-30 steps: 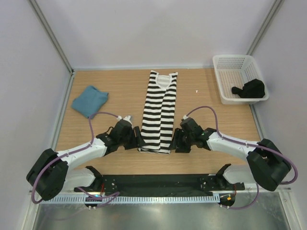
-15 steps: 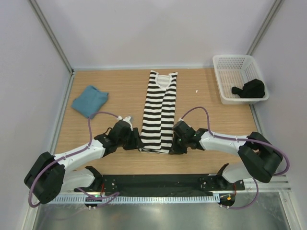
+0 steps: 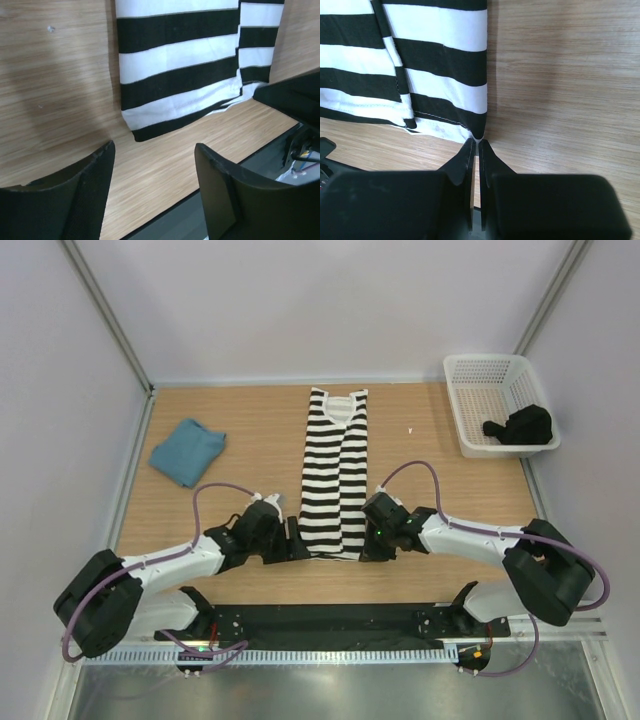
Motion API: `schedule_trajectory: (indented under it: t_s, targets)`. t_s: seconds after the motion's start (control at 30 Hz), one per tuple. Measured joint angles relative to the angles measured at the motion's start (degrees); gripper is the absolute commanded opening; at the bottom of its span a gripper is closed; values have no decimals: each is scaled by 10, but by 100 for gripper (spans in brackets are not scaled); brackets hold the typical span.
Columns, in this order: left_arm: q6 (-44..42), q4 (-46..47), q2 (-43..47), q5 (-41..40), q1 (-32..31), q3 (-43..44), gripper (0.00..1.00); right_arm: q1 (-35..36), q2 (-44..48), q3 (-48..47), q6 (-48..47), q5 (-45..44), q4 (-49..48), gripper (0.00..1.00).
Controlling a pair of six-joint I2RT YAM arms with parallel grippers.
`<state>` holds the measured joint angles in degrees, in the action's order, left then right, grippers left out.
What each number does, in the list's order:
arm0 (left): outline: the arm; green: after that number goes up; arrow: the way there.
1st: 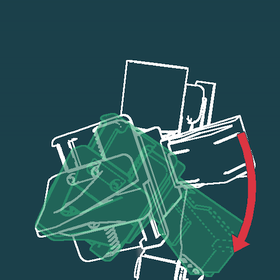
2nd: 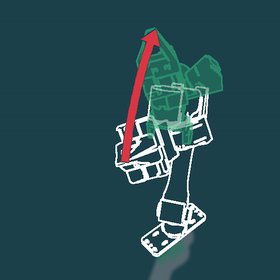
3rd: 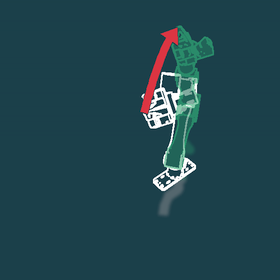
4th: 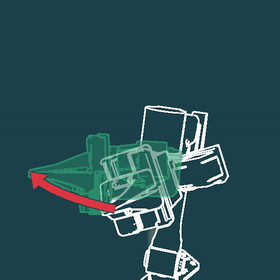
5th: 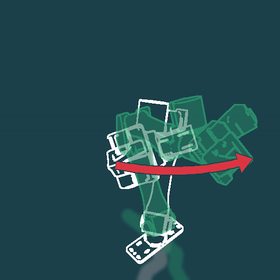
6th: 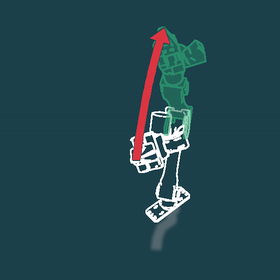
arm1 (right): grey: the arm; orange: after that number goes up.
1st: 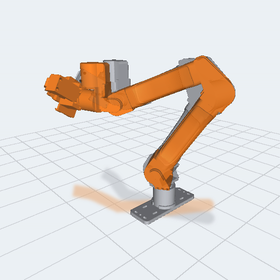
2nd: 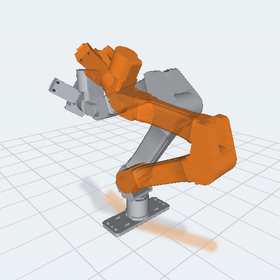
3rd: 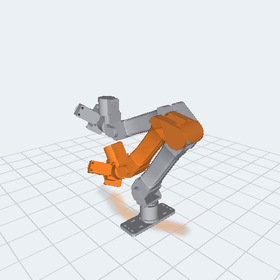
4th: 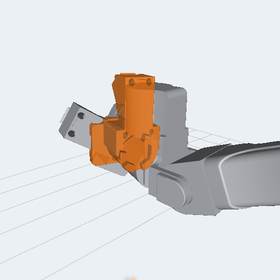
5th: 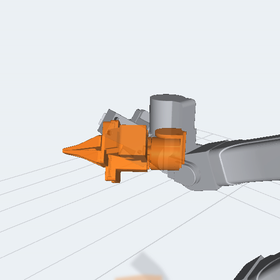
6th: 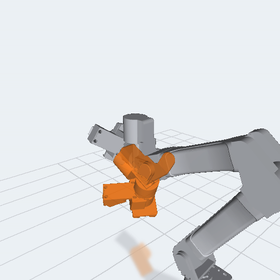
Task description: Fold and stack the tank tops
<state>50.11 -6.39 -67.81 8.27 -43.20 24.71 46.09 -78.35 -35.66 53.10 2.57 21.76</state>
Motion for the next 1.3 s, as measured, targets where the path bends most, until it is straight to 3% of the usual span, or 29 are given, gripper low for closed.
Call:
schedule_trajectory:
  t_s: [0.13, 0.4, 0.77, 0.97, 1.1, 1.2, 1.3]
  targets:
    - [7, 17, -8, -1, -2, 2, 67, 0, 0, 0, -3, 0, 0, 6]
    - [23, 20, -24, -16, -2, 3, 45, 0, 6, 1, -4, -1, 1, 4]
    - [45, 30, -31, -31, 0, 6, 51, 0, 23, 9, -4, -1, 2, 3]
    - [51, 39, -43, -30, 13, 10, 48, 0, 23, 11, -4, -1, 1, 2]
    - [52, 55, -76, -27, 13, 25, 29, 0, 27, 16, -4, -1, 1, 2]
    - [54, 60, -88, -21, 14, 25, 3, 0, 28, 17, -4, -1, 1, 2]
    - [52, 58, -85, -19, 14, 21, 0, 0, 29, 17, -4, -1, 2, 2]
